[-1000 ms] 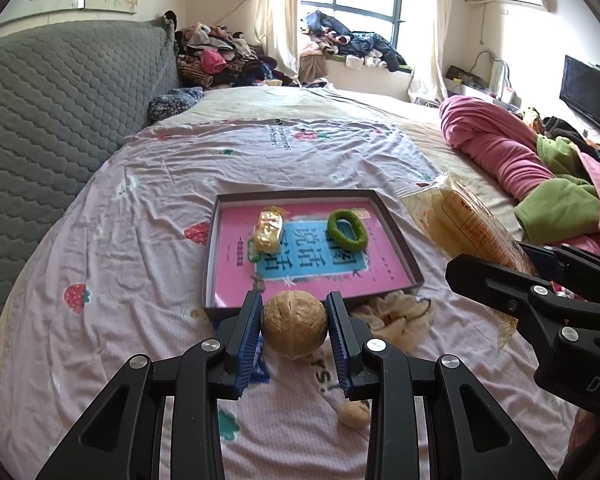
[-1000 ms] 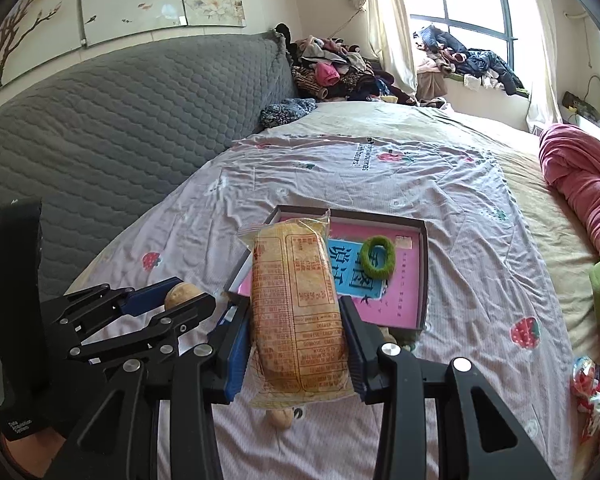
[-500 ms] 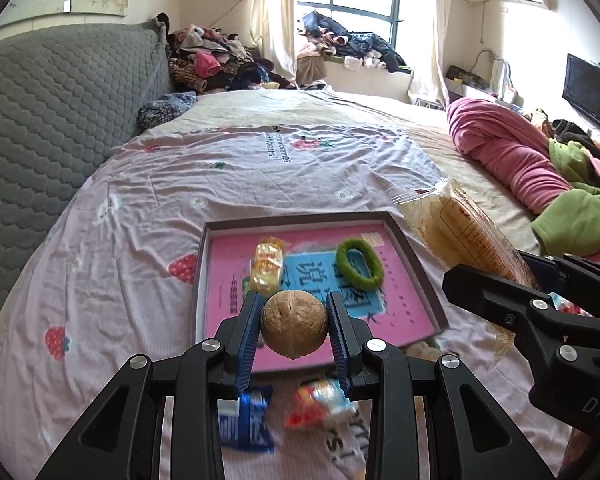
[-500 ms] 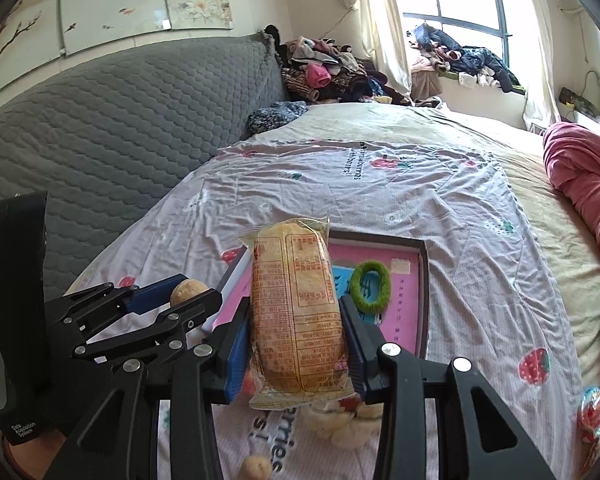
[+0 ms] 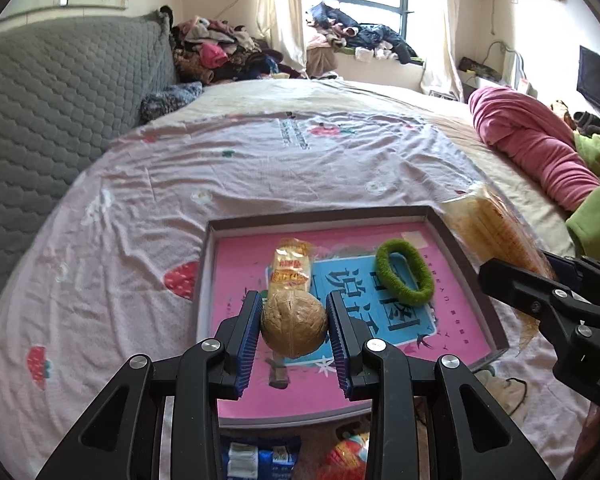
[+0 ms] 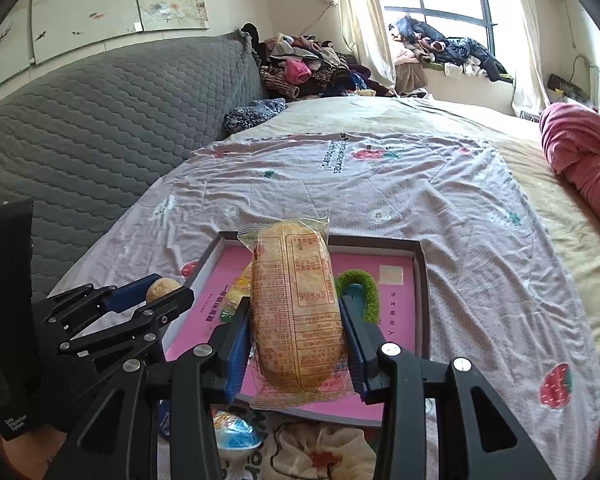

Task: Organize objects
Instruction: 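Lower the walnut with the left gripper while the right lowers the bread loaf into the tray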

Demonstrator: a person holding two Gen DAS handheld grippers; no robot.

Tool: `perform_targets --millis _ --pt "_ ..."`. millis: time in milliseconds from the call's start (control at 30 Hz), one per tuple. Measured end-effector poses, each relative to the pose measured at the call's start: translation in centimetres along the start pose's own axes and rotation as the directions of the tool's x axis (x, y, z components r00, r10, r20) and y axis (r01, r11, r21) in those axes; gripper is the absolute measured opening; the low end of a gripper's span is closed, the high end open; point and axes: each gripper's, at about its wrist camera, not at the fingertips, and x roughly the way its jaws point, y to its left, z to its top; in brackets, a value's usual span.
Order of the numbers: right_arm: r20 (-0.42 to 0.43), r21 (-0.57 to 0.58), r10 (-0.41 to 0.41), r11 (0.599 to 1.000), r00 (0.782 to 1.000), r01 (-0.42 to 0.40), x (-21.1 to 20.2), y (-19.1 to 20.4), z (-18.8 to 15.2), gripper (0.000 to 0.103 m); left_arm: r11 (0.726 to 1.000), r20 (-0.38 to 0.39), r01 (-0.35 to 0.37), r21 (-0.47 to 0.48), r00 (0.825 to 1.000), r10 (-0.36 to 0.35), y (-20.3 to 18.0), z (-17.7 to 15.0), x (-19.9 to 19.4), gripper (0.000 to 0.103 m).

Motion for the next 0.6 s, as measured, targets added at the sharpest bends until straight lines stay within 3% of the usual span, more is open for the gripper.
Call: perform_targets --millis 167,600 --pt "-0.001 -0.015 -0.048 0.999 0.999 0.048 1.6 -0.8 -1.1 0.042 1.0 -0.018 0.027 -0.014 0.999 -0.027 -0.5 -0.9 2.5 0.034" --pt "-0.099 -0.004 -0.107 0.994 0.989 0.107 6.2 -4.1 -3.7 0.042 0.994 -0.051 0.077 0.071 0.996 -0.073 -4.4 -2.0 7.1 0.034"
